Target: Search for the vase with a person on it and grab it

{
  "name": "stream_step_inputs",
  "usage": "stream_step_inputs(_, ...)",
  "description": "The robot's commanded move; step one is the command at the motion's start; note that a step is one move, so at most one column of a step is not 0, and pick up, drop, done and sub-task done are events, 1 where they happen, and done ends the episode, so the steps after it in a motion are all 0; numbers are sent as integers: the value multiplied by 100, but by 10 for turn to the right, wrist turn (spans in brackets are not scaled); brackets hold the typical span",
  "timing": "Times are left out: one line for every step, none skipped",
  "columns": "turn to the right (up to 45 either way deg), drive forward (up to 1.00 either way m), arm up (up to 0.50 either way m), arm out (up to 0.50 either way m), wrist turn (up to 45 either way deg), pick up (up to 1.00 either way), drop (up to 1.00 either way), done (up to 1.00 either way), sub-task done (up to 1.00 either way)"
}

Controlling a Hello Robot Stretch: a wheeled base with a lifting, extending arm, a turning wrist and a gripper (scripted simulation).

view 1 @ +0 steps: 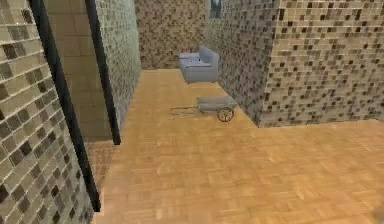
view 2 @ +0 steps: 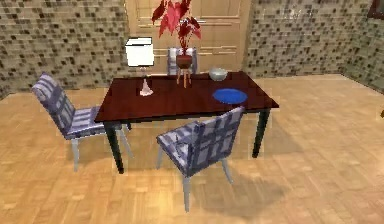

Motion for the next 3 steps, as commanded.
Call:
stream_step_inputs(-90,0,0,0,0,0,0,0,0)
stream_step_inputs(0,10,0,0,0,0,0,0,0)
stream_step_inputs(0,100,0,0,0,0,0,0,0)
